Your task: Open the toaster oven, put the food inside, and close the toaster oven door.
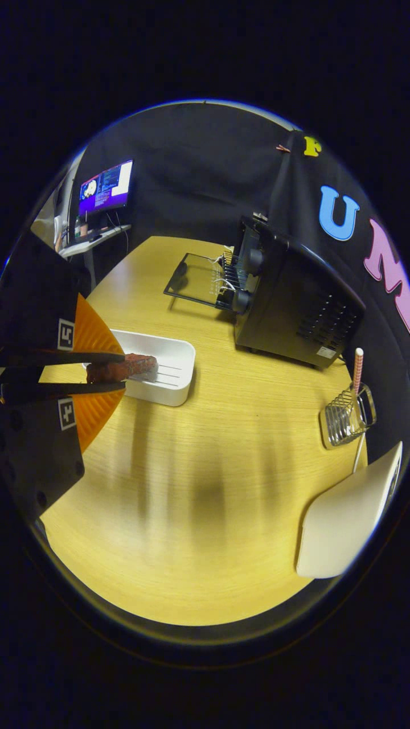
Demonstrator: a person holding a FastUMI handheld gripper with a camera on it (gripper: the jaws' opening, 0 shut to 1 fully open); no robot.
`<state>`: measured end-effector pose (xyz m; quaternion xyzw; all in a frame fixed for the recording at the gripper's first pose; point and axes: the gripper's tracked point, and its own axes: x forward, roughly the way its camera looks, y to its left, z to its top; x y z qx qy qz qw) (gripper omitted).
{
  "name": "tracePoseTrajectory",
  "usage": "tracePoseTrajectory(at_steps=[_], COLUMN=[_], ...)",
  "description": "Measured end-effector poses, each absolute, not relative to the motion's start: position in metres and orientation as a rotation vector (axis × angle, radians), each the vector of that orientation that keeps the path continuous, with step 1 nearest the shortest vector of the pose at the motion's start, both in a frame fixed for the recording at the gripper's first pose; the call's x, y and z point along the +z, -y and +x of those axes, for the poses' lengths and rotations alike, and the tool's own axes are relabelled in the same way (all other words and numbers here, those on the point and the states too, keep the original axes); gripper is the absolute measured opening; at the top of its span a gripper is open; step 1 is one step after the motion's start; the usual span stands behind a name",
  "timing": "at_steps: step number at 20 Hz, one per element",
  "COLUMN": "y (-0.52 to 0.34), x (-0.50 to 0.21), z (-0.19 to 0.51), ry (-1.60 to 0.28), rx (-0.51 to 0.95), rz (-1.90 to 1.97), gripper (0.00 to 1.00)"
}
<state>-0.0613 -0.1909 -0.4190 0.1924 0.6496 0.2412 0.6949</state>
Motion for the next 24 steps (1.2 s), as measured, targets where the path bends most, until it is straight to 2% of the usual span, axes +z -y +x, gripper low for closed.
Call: tracePoseTrajectory(at_steps=[7,15,24], y=[0.177,0.067,-0.094], x=[-0.344,-0.267,-0.276], z=[-0.060,-0.083,-0.057], ry=[-1.221,-1.054,-0.929], rx=[0.427,0.438,0.444], rz=[0.430,0.463,0.600], gripper=[0.15,0.15,0.15])
